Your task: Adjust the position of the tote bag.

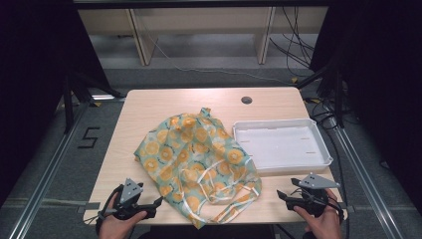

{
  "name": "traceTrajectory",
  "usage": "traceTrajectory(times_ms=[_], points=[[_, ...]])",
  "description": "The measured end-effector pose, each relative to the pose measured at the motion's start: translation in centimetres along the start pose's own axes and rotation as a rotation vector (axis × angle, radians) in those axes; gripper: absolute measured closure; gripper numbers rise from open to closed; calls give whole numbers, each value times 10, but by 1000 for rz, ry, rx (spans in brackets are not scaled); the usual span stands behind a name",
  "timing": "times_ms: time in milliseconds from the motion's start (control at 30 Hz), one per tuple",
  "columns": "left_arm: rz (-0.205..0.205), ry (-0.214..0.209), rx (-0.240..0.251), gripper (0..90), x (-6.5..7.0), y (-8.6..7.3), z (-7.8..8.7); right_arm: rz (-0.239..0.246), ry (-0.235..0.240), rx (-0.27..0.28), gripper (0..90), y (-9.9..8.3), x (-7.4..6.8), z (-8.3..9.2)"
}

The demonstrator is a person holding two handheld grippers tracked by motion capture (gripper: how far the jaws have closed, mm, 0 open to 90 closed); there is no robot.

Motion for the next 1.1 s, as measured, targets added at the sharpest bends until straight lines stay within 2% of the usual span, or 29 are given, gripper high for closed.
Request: traceTrajectory(times_ms=[33, 100, 200, 233, 367, 400, 500, 533, 567, 600, 700, 800, 833, 867, 900, 967, 1000, 1033, 1100], points=[[1, 0, 0, 160, 0, 0, 0, -1, 8, 0, 307, 0, 0, 0], [3, -1, 2, 160, 0, 0, 0, 19, -18, 16, 305, 1, 2, 1], [5, 0, 4, 160, 0, 0, 0, 12, -9, 16, 295, 1, 1, 1], [8, -1, 5, 160, 0, 0, 0, 21, -20, 19, 294, 1, 2, 1], [-13, -3, -18, 160, -1, 0, 2, 7, -7, 10, 287, 1, 1, 1], [12, -2, 10, 160, 1, 1, 0, 5, -3, 10, 282, 1, 0, 1], [8, -1, 8, 167, 1, 1, 0, 9, -3, 5, 279, 1, 1, 1], [-34, 2, -23, 169, -2, 1, 3, 11, -2, 4, 277, 0, 1, 1], [-34, 2, -23, 172, -2, 1, 3, 15, -7, 7, 277, 0, 0, 1], [-8, -8, -2, 179, 0, 1, 1, 20, -10, 13, 277, 0, 1, 1], [14, -18, 13, 201, 2, 3, 0, 25, -5, 9, 276, 1, 1, 1], [5, -40, 12, 223, 6, 6, 2, 27, -8, 16, 274, 1, 0, 0], [18, -55, 32, 229, 9, 8, 0, 24, -7, 15, 274, 1, 0, 0], [-2, -75, 23, 247, 14, 11, 1, 24, -8, 17, 274, 1, 0, 0], [-2, -75, 23, 251, 14, 11, 1, 24, -8, 17, 274, 1, 0, 0], [3, -111, 36, 252, 22, 15, -2, 24, -1, 18, 274, 1, -1, -1], [2, -128, 35, 256, 26, 17, -3, 8, -8, 7, 274, 1, -3, 0], [-2, -146, 33, 260, 31, 19, -4, 32, 5, 17, 274, 2, -2, -1], [-29, -165, 24, 262, 36, 22, -7, 39, 20, 8, 274, 3, -2, -1]])
Point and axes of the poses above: each handheld gripper's, and its own axes: z roughly backward along the jaws, y roughly out of its top, x roughly to its right, the point moved 3 cm from there along -z, roughly forward along the jaws, and after that the axes turned 7 degrees about -y, right-handed, at the moved point
